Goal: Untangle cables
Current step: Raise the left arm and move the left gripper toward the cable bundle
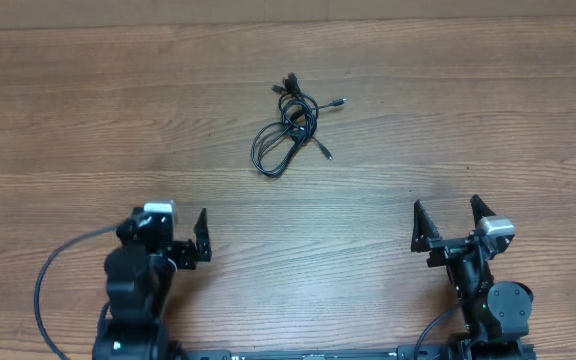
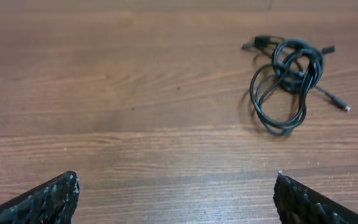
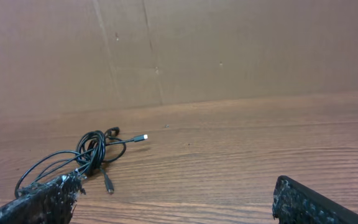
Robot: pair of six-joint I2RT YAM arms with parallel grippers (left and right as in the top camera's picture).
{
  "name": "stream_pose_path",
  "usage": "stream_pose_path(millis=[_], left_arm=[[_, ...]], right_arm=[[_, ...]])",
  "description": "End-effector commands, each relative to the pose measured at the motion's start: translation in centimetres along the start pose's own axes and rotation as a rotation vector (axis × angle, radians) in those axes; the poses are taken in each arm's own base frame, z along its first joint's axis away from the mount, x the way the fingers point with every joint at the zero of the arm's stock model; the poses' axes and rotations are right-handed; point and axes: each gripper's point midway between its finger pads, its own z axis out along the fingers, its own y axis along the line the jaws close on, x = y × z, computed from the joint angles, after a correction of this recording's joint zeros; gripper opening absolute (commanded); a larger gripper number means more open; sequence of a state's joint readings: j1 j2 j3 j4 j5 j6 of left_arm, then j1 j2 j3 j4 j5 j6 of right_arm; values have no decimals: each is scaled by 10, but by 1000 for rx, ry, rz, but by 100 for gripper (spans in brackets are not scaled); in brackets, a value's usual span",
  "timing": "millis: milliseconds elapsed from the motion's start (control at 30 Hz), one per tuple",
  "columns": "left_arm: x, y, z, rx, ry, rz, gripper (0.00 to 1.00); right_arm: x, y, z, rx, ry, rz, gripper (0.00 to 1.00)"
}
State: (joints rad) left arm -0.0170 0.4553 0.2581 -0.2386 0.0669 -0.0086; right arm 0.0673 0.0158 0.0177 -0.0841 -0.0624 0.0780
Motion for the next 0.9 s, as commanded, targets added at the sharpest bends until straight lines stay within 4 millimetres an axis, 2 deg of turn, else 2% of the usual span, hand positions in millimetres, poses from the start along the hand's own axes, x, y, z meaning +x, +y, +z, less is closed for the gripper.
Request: stream_pose_path(millis=[0, 400, 867], left_arm=[[-14, 0, 6, 3, 31, -18, 100], [-3, 2, 34, 5, 224, -32, 100], [2, -2, 39, 27, 287, -37, 100]], right_arm=[[3, -1, 1, 6, 4, 0, 100], [3, -1, 1, 6, 4, 0, 100], [3, -1, 1, 6, 4, 0, 100]])
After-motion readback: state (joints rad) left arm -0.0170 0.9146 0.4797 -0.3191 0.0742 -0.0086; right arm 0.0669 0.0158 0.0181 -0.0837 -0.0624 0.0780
